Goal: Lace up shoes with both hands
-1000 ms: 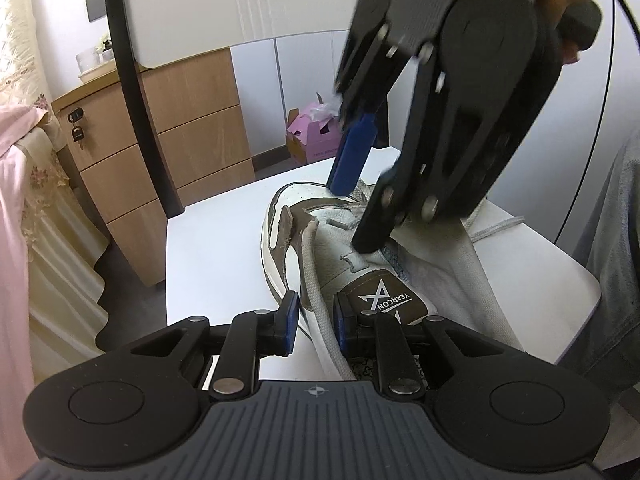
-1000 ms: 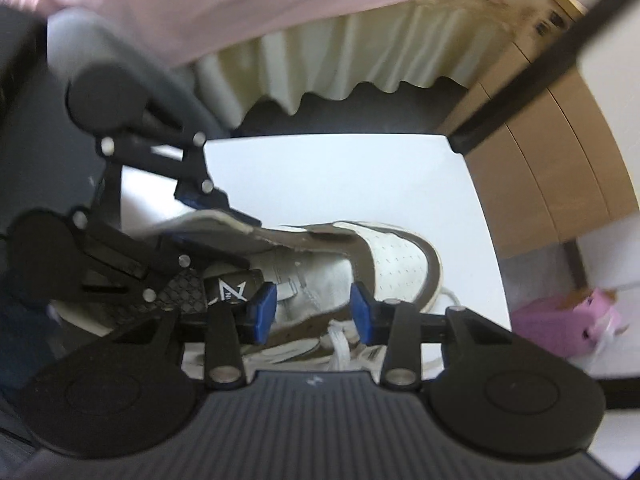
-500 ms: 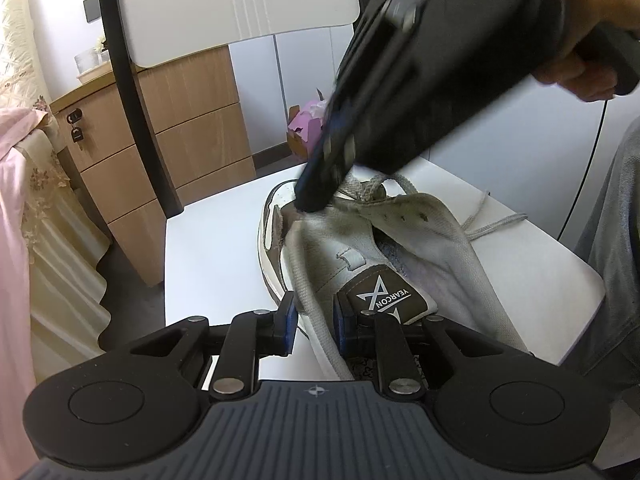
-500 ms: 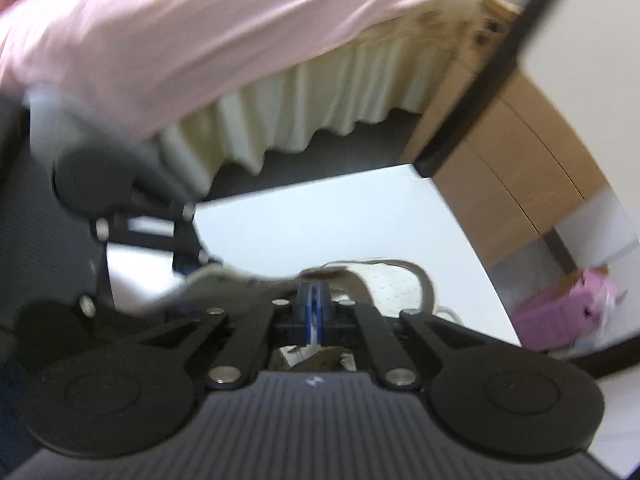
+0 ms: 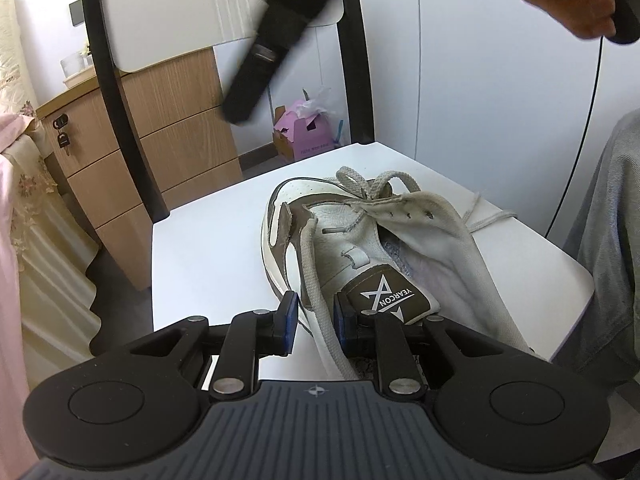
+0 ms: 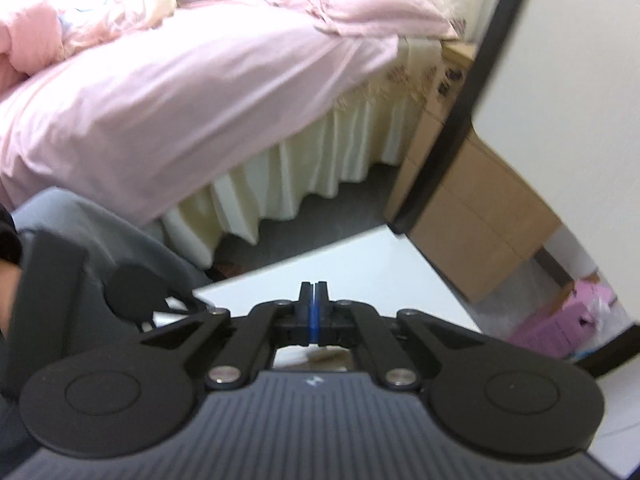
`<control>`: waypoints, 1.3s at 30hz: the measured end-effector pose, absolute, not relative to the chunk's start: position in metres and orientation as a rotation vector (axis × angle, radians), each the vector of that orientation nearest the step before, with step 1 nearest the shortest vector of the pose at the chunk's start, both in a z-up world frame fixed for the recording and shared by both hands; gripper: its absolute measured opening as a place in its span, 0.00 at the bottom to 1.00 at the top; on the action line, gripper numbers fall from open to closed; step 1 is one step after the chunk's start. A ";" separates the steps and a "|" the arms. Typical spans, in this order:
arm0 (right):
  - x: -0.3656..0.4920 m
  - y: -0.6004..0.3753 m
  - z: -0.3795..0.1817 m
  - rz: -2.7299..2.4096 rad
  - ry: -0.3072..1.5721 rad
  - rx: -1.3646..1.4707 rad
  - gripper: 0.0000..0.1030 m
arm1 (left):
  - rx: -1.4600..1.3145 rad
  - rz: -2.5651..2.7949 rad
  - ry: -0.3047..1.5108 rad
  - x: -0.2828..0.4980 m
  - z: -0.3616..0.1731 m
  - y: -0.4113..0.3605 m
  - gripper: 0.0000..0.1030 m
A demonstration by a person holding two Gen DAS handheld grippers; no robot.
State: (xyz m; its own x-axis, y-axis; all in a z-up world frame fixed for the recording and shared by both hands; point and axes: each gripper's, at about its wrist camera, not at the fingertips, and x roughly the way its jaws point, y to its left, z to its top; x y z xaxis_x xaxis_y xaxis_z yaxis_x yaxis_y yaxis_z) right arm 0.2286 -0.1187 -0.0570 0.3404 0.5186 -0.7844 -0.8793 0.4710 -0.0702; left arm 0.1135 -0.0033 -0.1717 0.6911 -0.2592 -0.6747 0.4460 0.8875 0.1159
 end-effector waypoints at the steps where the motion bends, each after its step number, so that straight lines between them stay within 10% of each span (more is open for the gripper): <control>1: 0.230 -0.122 -0.061 0.955 0.788 -0.554 0.03 | 0.283 -0.401 0.703 0.113 -0.171 -0.003 0.20; 6: 0.232 -0.139 -0.075 0.910 0.813 -0.580 0.11 | 0.241 -0.411 0.687 0.113 -0.167 0.001 0.23; 9: 0.232 -0.148 -0.080 0.893 0.819 -0.574 0.38 | 0.222 -0.406 0.683 0.115 -0.167 0.002 0.23; 39: 0.226 -0.106 -0.110 1.082 0.945 -0.881 0.39 | 0.148 -0.407 0.714 0.121 -0.164 0.015 0.17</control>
State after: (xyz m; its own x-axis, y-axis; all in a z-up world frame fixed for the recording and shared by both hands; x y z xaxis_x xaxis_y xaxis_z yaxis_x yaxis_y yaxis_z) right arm 0.2264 -0.1057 -0.1098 0.1905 0.3111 -0.9311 -0.9644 0.2363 -0.1183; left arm 0.1211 0.0154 -0.1638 0.6812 -0.3117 -0.6624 0.4113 0.9115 -0.0059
